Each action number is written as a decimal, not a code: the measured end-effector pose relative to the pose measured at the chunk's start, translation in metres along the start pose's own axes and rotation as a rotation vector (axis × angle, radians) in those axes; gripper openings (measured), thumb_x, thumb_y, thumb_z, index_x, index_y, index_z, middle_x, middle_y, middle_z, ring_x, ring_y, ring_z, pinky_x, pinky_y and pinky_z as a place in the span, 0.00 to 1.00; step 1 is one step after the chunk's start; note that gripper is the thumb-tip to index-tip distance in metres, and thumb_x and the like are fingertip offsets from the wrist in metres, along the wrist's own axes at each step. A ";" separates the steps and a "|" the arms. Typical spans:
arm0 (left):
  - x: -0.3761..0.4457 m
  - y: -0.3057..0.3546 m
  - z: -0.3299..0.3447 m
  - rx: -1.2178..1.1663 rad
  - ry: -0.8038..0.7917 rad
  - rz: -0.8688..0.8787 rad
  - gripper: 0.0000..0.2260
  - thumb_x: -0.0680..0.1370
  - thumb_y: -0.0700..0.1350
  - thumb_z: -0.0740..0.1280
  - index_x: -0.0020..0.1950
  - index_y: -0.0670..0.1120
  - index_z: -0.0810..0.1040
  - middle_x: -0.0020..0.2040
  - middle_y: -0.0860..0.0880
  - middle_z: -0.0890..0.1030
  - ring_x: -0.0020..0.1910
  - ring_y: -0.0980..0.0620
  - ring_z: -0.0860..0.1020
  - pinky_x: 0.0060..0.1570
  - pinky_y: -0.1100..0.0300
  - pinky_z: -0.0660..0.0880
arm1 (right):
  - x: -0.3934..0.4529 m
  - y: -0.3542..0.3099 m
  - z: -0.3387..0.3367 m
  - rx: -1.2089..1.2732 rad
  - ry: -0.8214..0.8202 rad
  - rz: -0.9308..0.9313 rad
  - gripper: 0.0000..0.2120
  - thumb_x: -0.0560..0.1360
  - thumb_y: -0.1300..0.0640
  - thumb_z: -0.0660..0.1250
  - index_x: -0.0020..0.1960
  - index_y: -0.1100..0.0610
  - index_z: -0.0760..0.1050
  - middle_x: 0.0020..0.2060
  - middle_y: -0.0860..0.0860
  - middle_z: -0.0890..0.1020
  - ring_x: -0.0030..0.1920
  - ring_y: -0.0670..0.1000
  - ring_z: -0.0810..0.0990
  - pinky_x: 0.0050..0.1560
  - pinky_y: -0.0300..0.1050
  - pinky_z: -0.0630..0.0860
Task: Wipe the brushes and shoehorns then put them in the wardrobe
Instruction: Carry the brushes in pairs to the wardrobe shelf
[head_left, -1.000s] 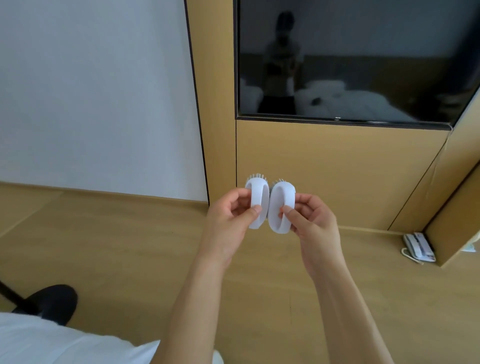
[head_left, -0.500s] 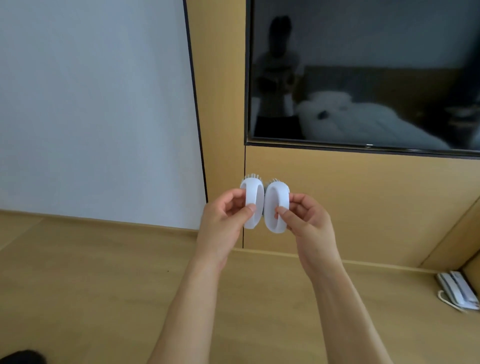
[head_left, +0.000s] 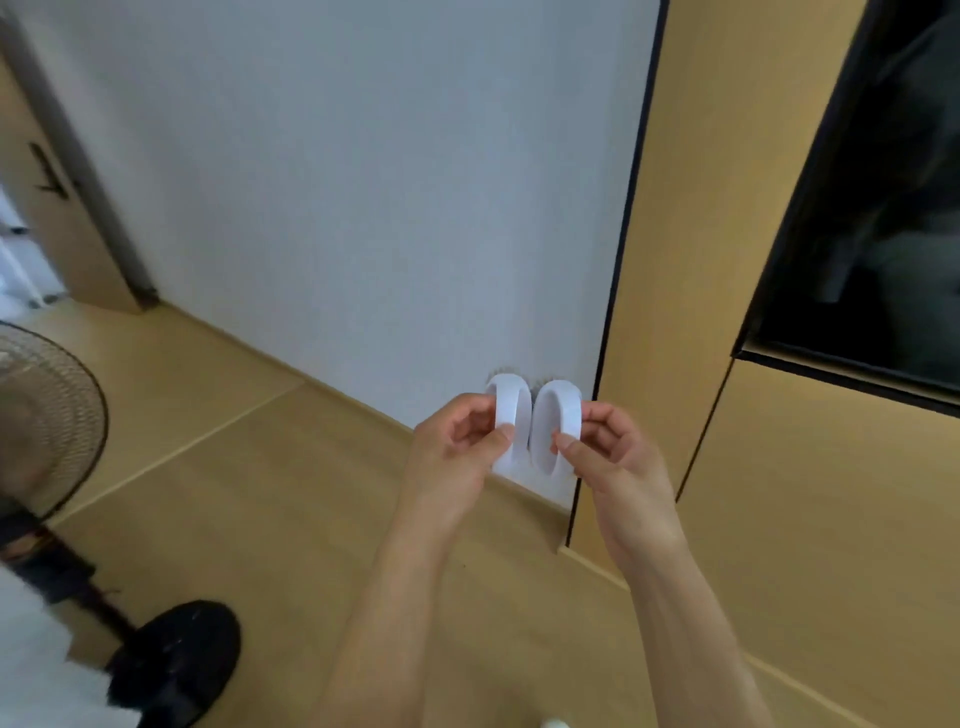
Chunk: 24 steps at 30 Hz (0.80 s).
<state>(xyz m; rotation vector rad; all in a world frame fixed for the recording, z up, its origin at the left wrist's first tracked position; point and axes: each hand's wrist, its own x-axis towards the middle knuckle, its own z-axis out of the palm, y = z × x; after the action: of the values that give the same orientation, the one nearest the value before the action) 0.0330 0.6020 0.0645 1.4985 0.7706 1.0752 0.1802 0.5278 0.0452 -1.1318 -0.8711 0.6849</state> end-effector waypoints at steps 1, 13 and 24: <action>0.016 -0.003 -0.004 0.000 0.037 0.003 0.06 0.76 0.38 0.70 0.50 0.48 0.82 0.48 0.49 0.85 0.49 0.50 0.82 0.50 0.54 0.79 | 0.021 0.006 0.007 0.007 -0.032 0.003 0.10 0.70 0.55 0.72 0.51 0.50 0.80 0.47 0.49 0.86 0.47 0.48 0.84 0.44 0.39 0.77; 0.200 -0.019 -0.045 0.039 0.348 0.041 0.06 0.77 0.38 0.69 0.52 0.47 0.82 0.49 0.42 0.84 0.47 0.45 0.82 0.50 0.46 0.77 | 0.252 0.053 0.084 0.103 -0.373 0.024 0.09 0.73 0.61 0.71 0.53 0.52 0.81 0.48 0.50 0.86 0.50 0.47 0.84 0.47 0.38 0.78; 0.314 -0.072 -0.142 0.046 0.507 0.046 0.08 0.78 0.40 0.68 0.54 0.48 0.82 0.51 0.43 0.84 0.53 0.41 0.81 0.54 0.45 0.78 | 0.372 0.128 0.202 0.151 -0.508 0.149 0.10 0.76 0.64 0.70 0.53 0.52 0.82 0.51 0.52 0.86 0.53 0.52 0.85 0.57 0.55 0.79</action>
<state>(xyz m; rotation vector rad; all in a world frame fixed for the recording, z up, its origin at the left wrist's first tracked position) 0.0277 0.9541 0.0638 1.2959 1.1175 1.5082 0.1894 0.9699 0.0470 -0.9038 -1.1449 1.1731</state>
